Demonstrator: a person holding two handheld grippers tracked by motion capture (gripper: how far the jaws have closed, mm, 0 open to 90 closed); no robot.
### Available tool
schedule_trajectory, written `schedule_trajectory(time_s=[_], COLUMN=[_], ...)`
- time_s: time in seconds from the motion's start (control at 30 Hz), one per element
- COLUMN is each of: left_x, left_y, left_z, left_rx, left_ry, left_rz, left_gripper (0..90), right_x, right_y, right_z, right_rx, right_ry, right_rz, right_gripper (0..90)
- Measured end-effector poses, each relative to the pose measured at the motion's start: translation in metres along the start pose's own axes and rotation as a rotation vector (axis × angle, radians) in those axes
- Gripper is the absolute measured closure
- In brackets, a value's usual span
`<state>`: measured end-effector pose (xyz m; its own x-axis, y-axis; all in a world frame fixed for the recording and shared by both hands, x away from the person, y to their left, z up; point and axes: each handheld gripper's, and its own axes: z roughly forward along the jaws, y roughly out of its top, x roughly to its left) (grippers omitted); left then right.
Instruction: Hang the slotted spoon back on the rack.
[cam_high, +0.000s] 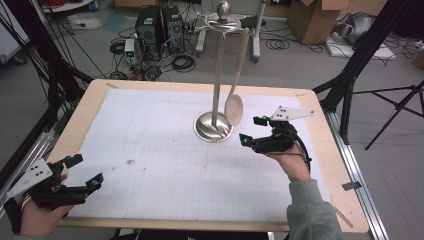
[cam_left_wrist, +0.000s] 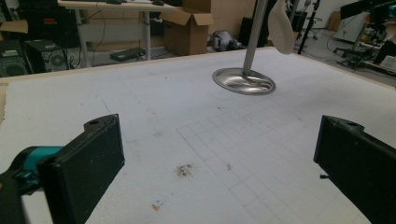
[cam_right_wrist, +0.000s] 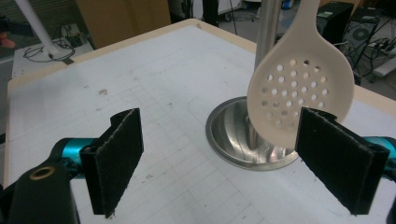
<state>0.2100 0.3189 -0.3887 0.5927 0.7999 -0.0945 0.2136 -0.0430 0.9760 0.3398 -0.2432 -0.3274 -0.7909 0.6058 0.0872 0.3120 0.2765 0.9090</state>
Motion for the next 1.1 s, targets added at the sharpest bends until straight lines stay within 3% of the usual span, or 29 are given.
schedule_trajectory(time_s=[0.2,0.8,1.1], left_x=[0.002,0.004,0.004], left_y=[0.002,0.002,0.002], left_z=[0.002,0.017,0.023], left_rx=[-0.023,-0.002,0.002], left_ry=[-0.004,-0.024,-0.029], left_rz=[0.011,0.007,0.01], left_gripper=[2.0,2.0,2.0], right_x=[0.003,0.006,0.004], right_y=[-0.005,-0.034,-0.05], right_z=[-0.01,-0.031,-0.044], right_rx=[-0.018,-0.066,-0.087], right_ry=[-0.013,-0.032,-0.066], right_rz=[-0.002,0.034,0.059], right_gripper=[14.4,14.4,14.3])
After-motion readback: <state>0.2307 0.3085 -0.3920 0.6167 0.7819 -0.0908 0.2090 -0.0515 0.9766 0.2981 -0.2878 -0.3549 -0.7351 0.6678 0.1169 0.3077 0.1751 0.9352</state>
